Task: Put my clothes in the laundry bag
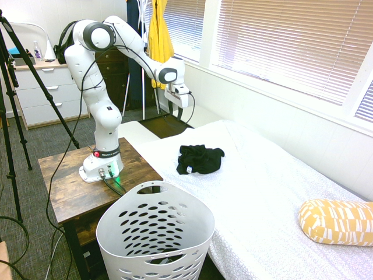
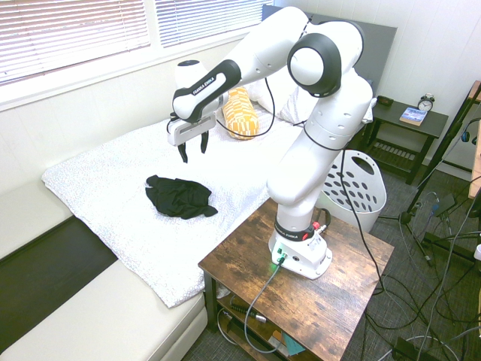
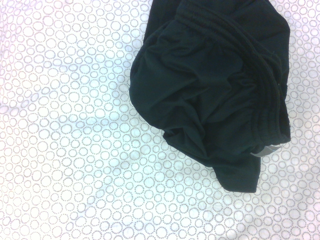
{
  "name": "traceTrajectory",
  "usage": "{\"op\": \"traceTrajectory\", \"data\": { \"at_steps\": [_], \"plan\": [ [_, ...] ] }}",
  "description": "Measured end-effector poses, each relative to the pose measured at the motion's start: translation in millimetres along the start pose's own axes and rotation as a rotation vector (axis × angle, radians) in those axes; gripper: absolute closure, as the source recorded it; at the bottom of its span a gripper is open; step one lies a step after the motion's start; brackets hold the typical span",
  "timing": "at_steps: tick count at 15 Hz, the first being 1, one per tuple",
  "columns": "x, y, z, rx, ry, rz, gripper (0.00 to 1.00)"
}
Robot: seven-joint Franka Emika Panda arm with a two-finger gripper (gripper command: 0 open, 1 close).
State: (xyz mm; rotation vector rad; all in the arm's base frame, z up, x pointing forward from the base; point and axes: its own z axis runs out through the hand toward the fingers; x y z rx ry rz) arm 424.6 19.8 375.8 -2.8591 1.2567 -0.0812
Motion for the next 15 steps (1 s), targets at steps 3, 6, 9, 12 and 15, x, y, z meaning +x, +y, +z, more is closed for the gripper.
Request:
{"op": "traceTrajectory", "data": {
  "at_steps": [3, 6, 9, 12, 15],
  "plan": [
    [3.0, -3.4, 2.4, 0.009, 0.003, -0.011, 0.00],
    [25.0, -9.5, 26.4, -0.007, 0.028, -0.020, 0.00],
    [51.4, -22.0, 63.2, -0.030, 0.046, -0.047, 0.00],
    [77.9, -45.8, 111.8, -0.046, 0.041, -0.066, 0.00],
    [99.6, -70.9, 155.6, -0.044, 0.042, -0.075, 0.00]
  ]
}}
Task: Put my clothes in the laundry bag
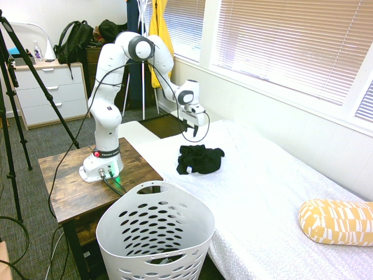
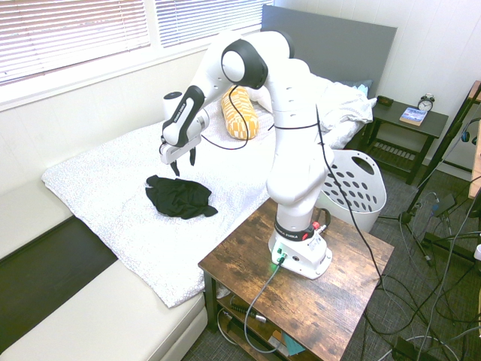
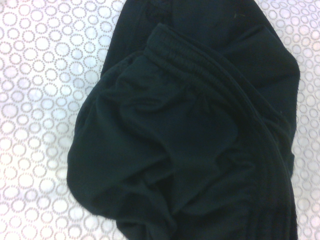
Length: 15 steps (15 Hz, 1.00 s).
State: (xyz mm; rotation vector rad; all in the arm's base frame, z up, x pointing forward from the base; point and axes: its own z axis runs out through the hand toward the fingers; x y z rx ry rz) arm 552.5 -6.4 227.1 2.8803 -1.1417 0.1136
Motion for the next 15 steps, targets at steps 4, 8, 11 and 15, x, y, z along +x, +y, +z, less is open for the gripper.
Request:
{"op": "traceTrajectory", "data": {
  "at_steps": [4, 8, 11, 15],
  "plan": [
    [17.9, -22.9, 44.7, -0.008, 0.019, -0.030, 0.00],
    [43.6, -34.4, 72.7, -0.012, 0.029, -0.032, 0.00],
    [59.2, -39.9, 99.9, -0.011, 0.019, -0.045, 0.00],
    [85.1, -43.7, 126.6, 0.021, -0.013, -0.081, 0.00]
  ]
}}
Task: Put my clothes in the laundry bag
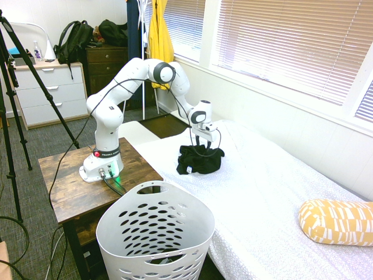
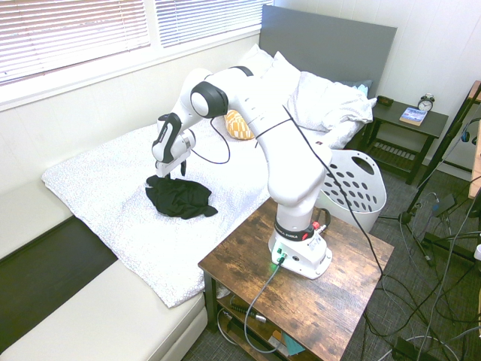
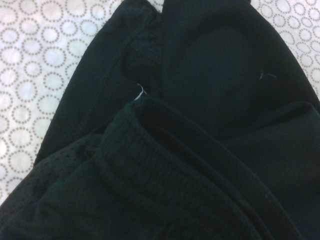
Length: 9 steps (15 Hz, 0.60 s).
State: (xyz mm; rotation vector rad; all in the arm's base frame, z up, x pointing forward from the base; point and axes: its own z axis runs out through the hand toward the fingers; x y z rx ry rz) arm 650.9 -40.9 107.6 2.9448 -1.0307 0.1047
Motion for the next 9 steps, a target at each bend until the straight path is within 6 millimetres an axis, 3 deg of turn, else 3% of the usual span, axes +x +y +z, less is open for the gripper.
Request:
{"op": "traceTrajectory", "data": {
  "at_steps": [3, 9],
  "plan": [
    [17.2, 5.5, 19.5, 0.010, -0.040, -0.004, 0.00],
    [28.2, -13.9, 39.7, 0.008, -0.062, -0.020, 0.00]
  ]
}}
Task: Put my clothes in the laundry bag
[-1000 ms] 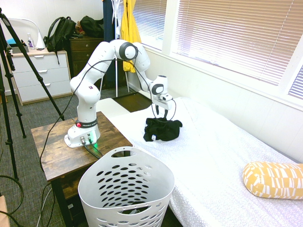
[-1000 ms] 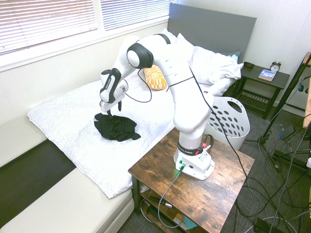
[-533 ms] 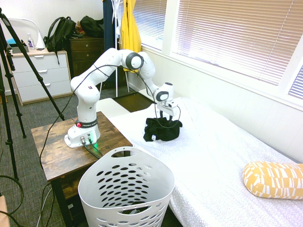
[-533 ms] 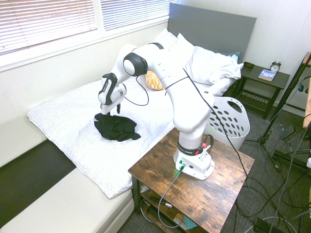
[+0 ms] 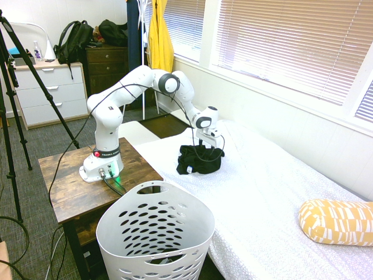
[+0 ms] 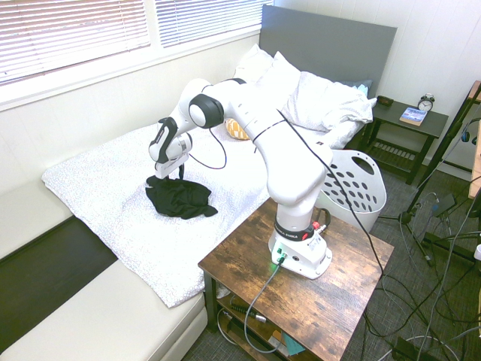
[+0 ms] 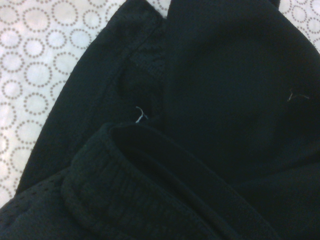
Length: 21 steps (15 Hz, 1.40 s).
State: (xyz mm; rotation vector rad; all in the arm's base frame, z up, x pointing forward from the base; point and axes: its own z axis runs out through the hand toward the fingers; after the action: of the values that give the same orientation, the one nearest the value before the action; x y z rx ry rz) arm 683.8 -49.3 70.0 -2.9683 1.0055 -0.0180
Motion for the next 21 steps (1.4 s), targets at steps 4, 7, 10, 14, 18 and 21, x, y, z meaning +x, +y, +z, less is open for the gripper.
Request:
{"op": "traceTrajectory", "data": {
  "at_steps": [4, 7, 10, 14, 18, 21],
  "plan": [
    [10.0, -0.6, 17.8, -0.018, -0.016, -0.005, 0.00],
    [12.0, 0.3, 27.2, -0.021, -0.066, -0.024, 0.00],
    [8.9, 4.9, 37.0, 0.006, -0.155, -0.046, 0.00],
    [6.0, 14.5, 50.0, 0.025, -0.251, -0.092, 0.00],
    [1.8, 19.0, 51.1, 0.078, -0.339, -0.146, 1.00],
    [3.3, 21.6, 51.0, 0.087, -0.343, -0.138, 1.00]
  ]
}}
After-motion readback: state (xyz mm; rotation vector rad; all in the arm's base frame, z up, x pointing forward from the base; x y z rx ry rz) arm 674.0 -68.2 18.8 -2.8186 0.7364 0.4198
